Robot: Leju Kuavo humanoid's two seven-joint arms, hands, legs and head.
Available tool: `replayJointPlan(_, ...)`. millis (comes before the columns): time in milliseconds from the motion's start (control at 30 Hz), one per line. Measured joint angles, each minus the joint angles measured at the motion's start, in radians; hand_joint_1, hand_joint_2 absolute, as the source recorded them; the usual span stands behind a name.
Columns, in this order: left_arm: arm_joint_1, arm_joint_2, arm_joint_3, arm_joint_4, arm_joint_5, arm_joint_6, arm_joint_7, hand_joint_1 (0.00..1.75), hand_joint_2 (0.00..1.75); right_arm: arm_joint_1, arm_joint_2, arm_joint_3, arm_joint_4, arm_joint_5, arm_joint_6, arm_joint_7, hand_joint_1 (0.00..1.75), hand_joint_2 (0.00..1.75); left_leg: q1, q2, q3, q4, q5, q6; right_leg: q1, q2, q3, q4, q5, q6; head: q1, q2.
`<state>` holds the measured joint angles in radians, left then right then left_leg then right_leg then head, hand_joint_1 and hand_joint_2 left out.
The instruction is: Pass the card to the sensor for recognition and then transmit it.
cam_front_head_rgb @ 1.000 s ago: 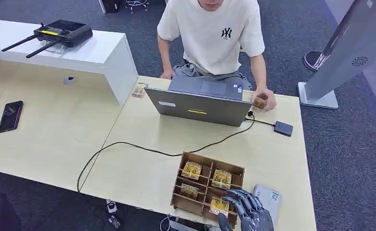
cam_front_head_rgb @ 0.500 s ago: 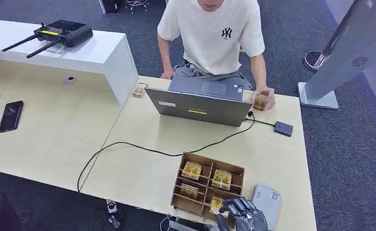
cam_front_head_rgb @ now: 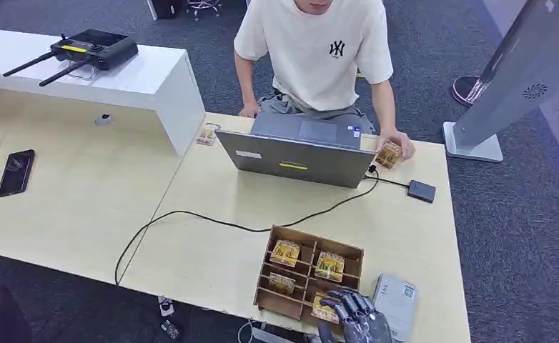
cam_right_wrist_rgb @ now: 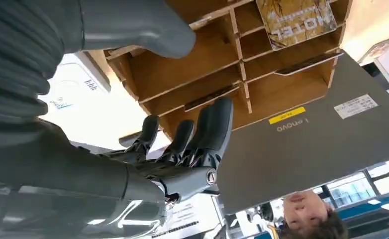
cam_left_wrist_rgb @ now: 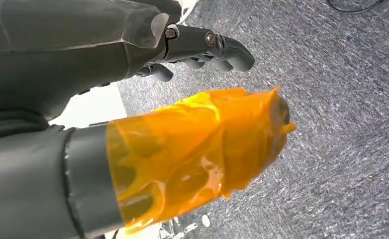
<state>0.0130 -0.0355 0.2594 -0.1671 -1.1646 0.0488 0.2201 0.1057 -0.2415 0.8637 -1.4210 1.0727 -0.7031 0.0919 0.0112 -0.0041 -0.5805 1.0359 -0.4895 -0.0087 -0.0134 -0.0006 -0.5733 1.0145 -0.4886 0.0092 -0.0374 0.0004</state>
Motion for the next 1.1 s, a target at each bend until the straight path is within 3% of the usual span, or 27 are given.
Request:
replayJointPlan(133,0.000,0.000,0.000,0.000,0.001,0.000,0.000,0.00,0.00,-0.006,-0.001,0.008,0.007,-0.005,0.000,0.002,0.99,1.75,0.000,0.000,0.000,0.000,0.000,0.000,0.000,0.000,0.000,0.000,0.000,0.000,0.000,0.000)
replayJointPlan(400,0.000,0.000,0.000,0.000,0.002,0.000,0.000,0.00,0.00,-0.012,-0.001,0.014,0.015,-0.010,0.000,0.008,0.84,1.75,0.000,0.000,0.000,0.000,0.000,0.000,0.000,0.000,0.000,0.000,0.000,0.000,0.000,0.000)
replayJointPlan(1100,0.000,0.000,0.000,0.000,0.009,-0.001,0.000,0.00,0.00,-0.042,-0.012,0.057,0.030,-0.047,0.000,0.029,0.73,1.75,0.000,0.000,0.000,0.000,0.000,0.000,0.000,0.000,0.000,0.000,0.000,0.000,0.000,0.000)
